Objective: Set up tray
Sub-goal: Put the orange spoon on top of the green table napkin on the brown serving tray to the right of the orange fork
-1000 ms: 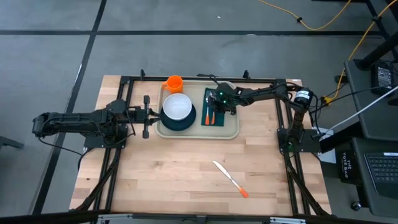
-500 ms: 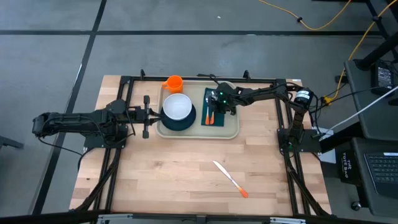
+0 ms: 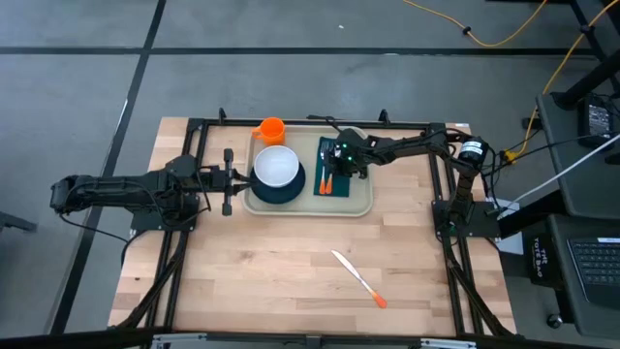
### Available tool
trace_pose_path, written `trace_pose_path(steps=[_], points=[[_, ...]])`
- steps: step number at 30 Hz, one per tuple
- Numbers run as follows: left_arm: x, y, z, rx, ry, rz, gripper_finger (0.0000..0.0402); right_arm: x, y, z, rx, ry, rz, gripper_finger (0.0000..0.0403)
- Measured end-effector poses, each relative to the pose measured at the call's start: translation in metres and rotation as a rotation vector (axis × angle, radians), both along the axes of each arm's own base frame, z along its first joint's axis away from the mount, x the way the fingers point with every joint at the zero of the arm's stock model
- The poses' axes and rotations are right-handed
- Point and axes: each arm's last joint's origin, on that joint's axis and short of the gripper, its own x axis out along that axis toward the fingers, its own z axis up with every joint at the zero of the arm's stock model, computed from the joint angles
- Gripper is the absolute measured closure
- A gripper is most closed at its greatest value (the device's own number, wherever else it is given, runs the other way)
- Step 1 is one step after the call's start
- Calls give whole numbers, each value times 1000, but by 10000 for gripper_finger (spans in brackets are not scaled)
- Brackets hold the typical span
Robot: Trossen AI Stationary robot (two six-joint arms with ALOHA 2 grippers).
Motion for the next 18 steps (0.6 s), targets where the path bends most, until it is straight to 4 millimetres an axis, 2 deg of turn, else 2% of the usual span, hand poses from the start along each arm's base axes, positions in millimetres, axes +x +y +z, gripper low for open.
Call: trace_pose_path(steps=[18], points=[[0,0,0,-2,0,0,400,0,1,0,5,-7,35,329]])
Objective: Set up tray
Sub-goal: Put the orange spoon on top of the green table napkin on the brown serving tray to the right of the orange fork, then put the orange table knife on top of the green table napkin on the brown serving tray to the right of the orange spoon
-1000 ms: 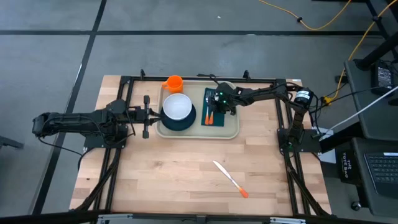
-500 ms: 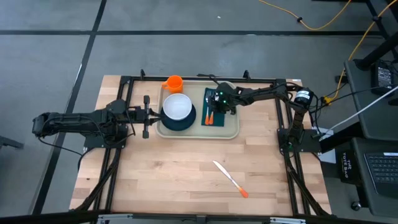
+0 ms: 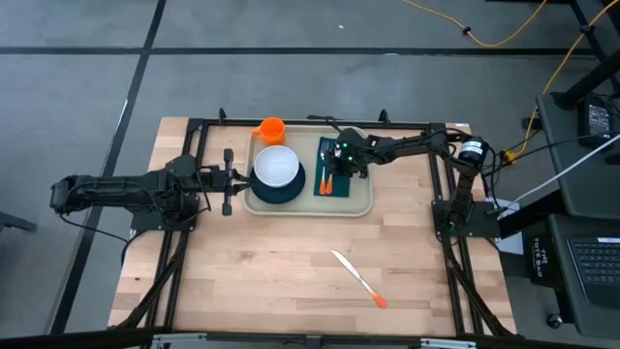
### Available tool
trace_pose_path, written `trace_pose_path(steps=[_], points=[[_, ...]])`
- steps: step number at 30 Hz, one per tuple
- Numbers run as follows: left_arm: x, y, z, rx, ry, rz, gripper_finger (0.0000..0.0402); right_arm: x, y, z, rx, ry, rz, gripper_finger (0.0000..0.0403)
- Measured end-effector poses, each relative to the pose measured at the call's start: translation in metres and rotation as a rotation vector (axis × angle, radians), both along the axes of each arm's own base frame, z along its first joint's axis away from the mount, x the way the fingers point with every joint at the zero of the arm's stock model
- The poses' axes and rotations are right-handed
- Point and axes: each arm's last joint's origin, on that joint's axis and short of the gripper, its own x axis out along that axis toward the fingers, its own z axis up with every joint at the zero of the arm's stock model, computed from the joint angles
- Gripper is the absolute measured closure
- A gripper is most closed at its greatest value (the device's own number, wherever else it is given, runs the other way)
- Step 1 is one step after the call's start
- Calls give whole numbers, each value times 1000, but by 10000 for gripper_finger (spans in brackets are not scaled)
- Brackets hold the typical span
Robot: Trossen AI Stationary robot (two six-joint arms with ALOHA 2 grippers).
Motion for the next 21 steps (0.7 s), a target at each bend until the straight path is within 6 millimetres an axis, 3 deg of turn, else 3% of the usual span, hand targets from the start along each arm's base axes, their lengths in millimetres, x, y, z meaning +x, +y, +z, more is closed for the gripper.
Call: trace_pose_path(steps=[15,21], points=[[0,0,0,-1,0,-6,393,-18,6,46,-43,-4,-16,329],[0,0,0,0,0,-5,398,-40,16,81,-177,56,8,329]])
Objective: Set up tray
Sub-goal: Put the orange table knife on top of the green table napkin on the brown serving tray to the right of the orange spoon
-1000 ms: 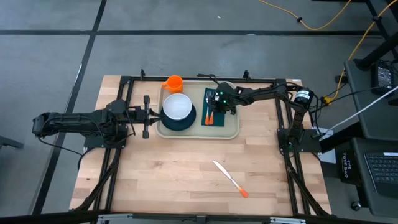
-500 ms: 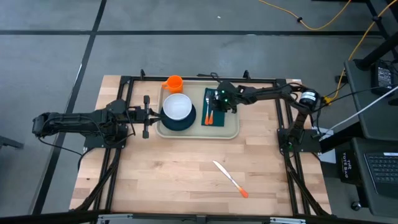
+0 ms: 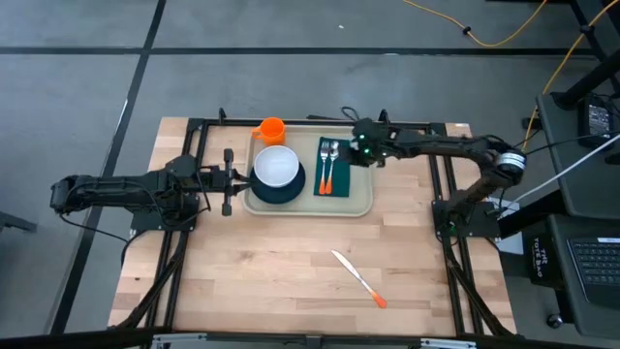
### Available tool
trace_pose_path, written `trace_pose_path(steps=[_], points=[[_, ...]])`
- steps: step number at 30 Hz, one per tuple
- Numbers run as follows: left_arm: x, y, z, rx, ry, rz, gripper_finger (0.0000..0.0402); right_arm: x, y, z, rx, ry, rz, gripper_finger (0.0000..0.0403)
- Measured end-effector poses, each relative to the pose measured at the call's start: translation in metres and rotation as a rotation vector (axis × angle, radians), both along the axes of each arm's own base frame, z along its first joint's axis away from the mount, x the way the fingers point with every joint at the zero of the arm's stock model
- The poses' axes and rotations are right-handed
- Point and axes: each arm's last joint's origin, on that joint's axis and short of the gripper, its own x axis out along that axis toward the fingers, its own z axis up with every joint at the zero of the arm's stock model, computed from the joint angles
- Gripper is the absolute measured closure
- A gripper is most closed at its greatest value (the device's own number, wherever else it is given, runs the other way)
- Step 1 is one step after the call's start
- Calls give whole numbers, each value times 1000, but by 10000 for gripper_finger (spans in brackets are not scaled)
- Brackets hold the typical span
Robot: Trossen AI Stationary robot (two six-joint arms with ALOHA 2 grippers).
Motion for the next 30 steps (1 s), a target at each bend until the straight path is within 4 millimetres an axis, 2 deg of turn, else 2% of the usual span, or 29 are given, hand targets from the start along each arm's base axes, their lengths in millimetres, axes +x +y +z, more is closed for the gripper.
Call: trace_pose_path(steps=[3,6,8,11,16,21,25,30], points=[[0,0,0,1,0,0,396,-14,11,27,-136,21,1,329],[0,0,0,1,-2,0,394,-25,31,50,-279,42,24,329],[0,0,1,3,-10,0,393,-30,47,61,-369,67,52,329],[0,0,1,3,-10,0,394,-33,71,67,-472,120,96,329],[0,0,1,1,-10,0,398,-25,109,65,-557,140,246,329],[0,0,1,-36,-12,2,396,-19,152,49,-642,143,352,329],[0,-1,1,-44,-13,-40,400,-23,188,29,-682,37,359,329],[2,-6,0,-39,-6,-96,399,-33,229,20,-669,-80,418,329]])
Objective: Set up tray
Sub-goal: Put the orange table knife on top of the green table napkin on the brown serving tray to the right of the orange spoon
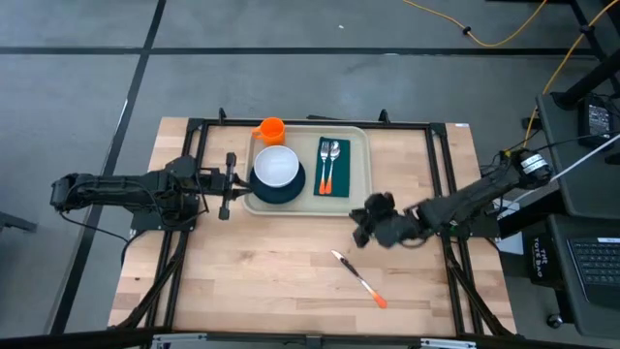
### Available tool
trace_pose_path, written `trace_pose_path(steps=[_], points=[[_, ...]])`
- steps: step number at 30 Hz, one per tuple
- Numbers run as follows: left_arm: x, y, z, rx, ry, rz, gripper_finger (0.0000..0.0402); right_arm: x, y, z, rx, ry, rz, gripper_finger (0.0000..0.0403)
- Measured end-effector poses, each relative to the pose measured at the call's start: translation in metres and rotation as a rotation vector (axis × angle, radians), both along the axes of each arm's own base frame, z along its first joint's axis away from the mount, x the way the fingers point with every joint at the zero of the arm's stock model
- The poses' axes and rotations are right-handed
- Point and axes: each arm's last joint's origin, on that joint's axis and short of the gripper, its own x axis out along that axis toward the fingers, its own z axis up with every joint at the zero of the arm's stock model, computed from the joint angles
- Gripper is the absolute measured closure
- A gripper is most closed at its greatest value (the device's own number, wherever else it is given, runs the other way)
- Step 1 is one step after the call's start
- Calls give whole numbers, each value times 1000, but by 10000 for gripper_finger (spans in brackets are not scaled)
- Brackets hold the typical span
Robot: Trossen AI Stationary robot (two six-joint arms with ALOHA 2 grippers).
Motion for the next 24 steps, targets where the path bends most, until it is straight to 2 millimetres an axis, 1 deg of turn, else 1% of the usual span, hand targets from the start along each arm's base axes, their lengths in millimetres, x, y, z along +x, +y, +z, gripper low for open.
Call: trace_pose_path(steps=[3,7,9,10,14,17,21,23,24], points=[[5,-5,-3,-6,19,-26,400,-6,19,-4,-50,-11,27,333],[13,-14,-7,-8,44,-69,400,-9,39,-4,-84,-19,69,363],[16,-17,-11,-6,73,-59,400,-8,48,-2,-65,-23,94,388],[18,-18,-12,-4,83,-46,400,-7,52,-2,-46,-21,104,394],[22,-21,-17,7,116,-3,399,4,68,-7,14,8,121,396],[25,-24,-19,1,126,-5,400,20,80,-21,31,71,132,398],[27,-29,-21,1,133,-32,399,43,92,-51,134,225,135,399],[28,-32,-22,4,141,-46,400,50,97,-61,123,302,103,399],[28,-33,-24,4,151,-52,400,53,99,-63,110,334,90,399]])
